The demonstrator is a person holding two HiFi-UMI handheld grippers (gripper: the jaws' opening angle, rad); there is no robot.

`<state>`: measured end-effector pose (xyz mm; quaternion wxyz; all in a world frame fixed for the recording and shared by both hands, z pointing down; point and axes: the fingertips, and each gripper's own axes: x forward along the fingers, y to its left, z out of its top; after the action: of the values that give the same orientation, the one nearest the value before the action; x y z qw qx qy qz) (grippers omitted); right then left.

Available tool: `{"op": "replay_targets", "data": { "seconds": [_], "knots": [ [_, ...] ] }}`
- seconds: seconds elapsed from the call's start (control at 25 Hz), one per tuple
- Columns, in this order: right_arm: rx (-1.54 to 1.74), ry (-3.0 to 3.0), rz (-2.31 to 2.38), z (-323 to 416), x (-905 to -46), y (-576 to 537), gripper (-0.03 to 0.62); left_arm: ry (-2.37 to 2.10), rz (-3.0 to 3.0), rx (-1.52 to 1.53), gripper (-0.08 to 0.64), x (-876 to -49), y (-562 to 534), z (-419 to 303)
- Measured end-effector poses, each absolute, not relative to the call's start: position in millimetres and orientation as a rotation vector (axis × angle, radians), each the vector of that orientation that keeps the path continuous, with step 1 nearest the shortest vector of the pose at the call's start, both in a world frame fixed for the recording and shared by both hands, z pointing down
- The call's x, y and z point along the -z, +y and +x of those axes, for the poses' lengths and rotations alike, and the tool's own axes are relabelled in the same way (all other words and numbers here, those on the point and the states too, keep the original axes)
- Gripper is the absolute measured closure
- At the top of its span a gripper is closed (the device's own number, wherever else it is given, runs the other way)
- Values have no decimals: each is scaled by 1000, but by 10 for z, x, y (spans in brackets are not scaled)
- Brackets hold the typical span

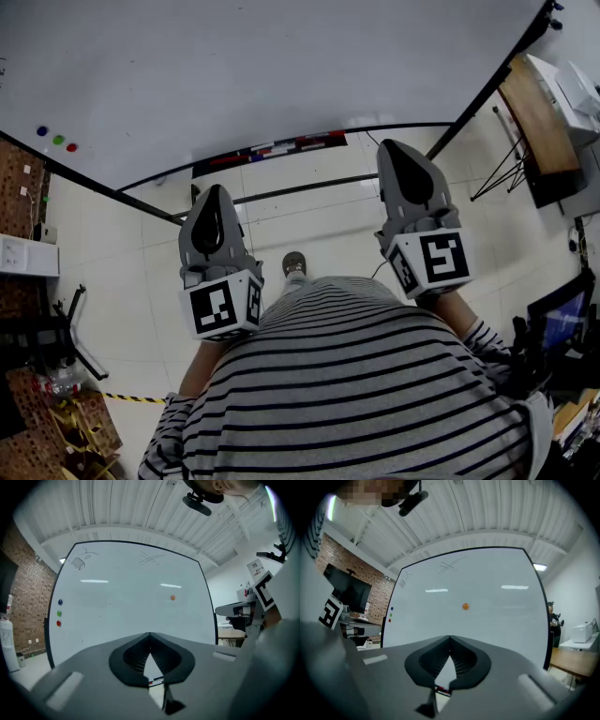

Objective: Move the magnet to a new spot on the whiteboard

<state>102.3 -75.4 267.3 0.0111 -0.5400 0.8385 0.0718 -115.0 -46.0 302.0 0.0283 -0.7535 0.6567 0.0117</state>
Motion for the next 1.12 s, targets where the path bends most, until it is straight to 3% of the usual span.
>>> {"op": "replay_targets", "data": {
  "seconds": [0.44, 0.76, 1.12],
  "knots": [
    [-452, 2472, -1804, 530, -2042, -1811, 584, 1972, -2325, -57, 545, -2696, -1372, -1821],
    [-605, 2444, -1884, 647, -1792, -2388, 494, 2039, -2293, -128, 545, -2654, -1568, -1950],
    [-615, 2462, -1866, 573, -1730, -2802, 456, 2144, -2201, -116, 545, -2641, -1616, -1996]
  ]
}}
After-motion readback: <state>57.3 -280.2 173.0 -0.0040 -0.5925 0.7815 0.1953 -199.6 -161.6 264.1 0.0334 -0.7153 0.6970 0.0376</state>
